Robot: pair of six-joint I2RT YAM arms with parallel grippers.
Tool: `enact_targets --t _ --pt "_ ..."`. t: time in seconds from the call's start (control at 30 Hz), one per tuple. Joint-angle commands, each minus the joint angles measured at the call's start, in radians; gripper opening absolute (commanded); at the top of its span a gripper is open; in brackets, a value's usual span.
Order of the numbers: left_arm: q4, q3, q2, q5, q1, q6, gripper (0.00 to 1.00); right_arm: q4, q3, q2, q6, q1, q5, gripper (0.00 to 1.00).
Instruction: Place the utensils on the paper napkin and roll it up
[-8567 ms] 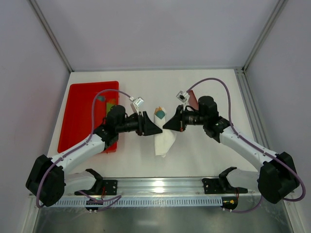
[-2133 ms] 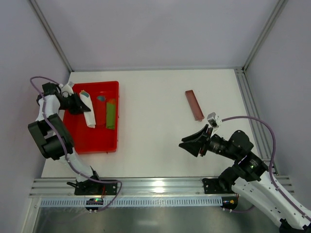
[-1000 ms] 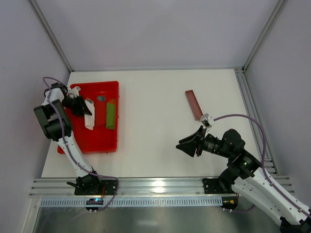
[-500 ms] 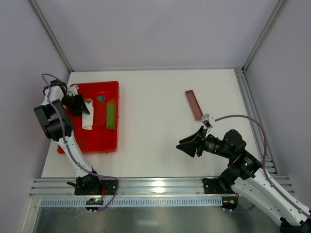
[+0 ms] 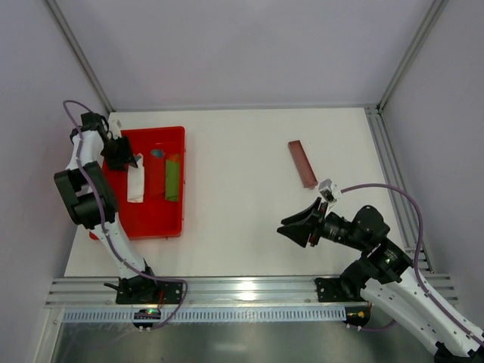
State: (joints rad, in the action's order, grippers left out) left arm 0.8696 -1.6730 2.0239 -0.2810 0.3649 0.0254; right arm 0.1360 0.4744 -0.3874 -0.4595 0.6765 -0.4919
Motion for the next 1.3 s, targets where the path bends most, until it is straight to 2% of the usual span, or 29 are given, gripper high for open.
enact_targets --t 0.0,0.07,0.3,0.47,0.77,0.9,1.03,1.07,1.2,1.27 --pt "-0.076 0.035 -0.094 0.097 -0.004 -0.045 0.5 -0.01 0.012 0.015 -0.002 -0.003 -0.005 0.43" --pt "-0.086 0.056 -0.106 0.086 -0.004 -0.044 0.47 -0.003 0.017 0.021 -0.001 -0.003 -0.007 0.43" --pt "-0.037 0.102 -0.062 0.057 -0.027 0.004 0.23 0.004 0.013 0.032 -0.004 -0.003 -0.007 0.44" --pt "-0.049 0.124 -0.044 0.077 -0.03 0.005 0.19 -0.007 0.0 0.032 -0.01 -0.003 -0.01 0.44" --pt "-0.07 0.165 -0.03 0.118 -0.037 0.007 0.2 -0.013 0.004 0.005 -0.011 -0.003 -0.008 0.43" --pt "-0.079 0.164 -0.042 0.134 -0.052 0.01 0.27 -0.009 0.009 0.005 -0.016 -0.005 -0.001 0.43" --pt "-0.141 0.171 -0.089 0.135 -0.061 -0.021 0.28 -0.001 0.012 0.002 -0.022 -0.003 -0.007 0.44" --pt "-0.164 0.173 -0.126 0.156 -0.067 -0.075 0.32 0.004 0.018 -0.005 -0.024 -0.003 -0.007 0.44" --pt "-0.299 0.18 -0.253 0.265 -0.125 -0.225 0.35 0.054 0.056 -0.03 -0.019 -0.003 0.055 0.52" --pt "-0.365 0.183 -0.307 0.273 -0.222 -0.246 0.38 0.068 0.092 -0.037 -0.019 -0.002 0.073 0.69"
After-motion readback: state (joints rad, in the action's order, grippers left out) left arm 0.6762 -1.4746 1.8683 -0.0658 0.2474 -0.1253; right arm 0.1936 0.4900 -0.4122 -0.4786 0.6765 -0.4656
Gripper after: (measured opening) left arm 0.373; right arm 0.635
